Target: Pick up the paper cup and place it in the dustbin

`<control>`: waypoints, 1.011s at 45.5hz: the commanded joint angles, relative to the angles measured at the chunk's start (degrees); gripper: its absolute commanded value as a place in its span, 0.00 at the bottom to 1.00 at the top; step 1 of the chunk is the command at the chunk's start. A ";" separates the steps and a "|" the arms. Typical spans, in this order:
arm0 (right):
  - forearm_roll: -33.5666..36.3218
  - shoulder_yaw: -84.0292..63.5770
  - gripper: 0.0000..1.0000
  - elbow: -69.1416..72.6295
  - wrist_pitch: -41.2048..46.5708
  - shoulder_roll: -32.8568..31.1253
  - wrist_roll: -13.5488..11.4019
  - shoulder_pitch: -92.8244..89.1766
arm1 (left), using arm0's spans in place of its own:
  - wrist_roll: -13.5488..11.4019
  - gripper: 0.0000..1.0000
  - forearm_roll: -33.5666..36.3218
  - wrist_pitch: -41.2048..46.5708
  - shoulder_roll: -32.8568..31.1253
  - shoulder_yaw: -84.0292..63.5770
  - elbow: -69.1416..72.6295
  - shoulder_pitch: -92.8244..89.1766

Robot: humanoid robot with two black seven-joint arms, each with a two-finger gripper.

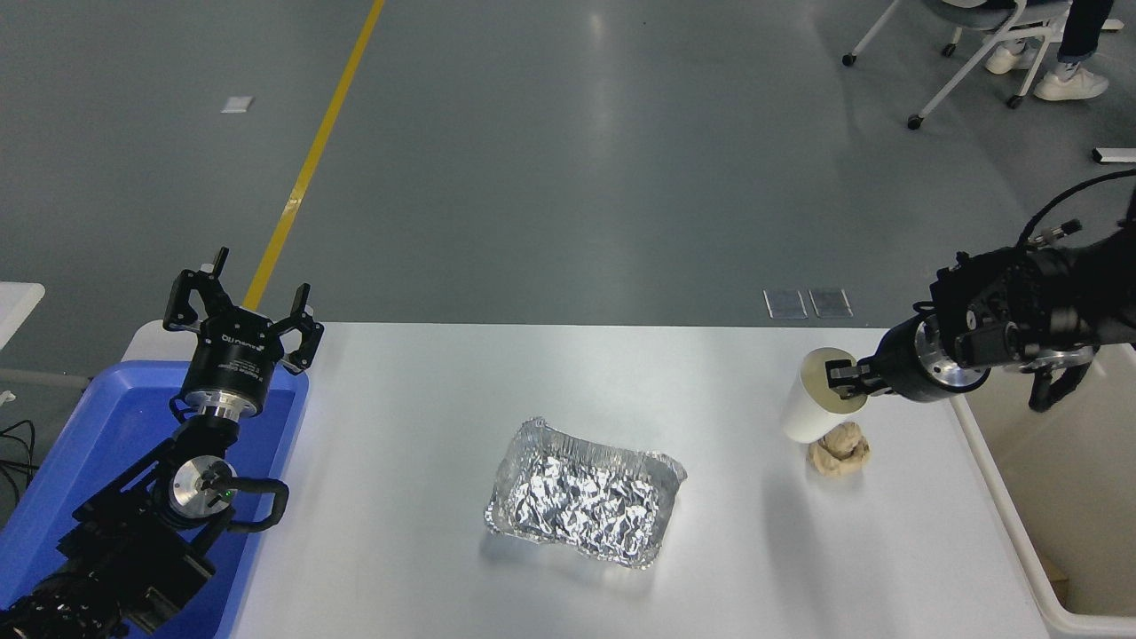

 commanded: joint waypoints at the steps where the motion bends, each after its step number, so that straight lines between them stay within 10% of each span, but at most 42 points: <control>1: -1.51 1.01 0.00 4.08 4.57 -3.29 2.57 12.11 | 0.00 0.98 -0.01 0.00 0.00 0.00 0.00 0.00; 29: -3.18 3.56 0.00 2.50 10.73 -9.18 3.28 24.42 | -0.09 0.98 -0.01 0.00 0.00 0.00 0.00 0.00; 46: 7.88 1.19 0.00 -13.93 8.71 -13.75 2.75 12.74 | -0.09 0.98 -0.01 0.00 0.00 0.00 0.00 0.00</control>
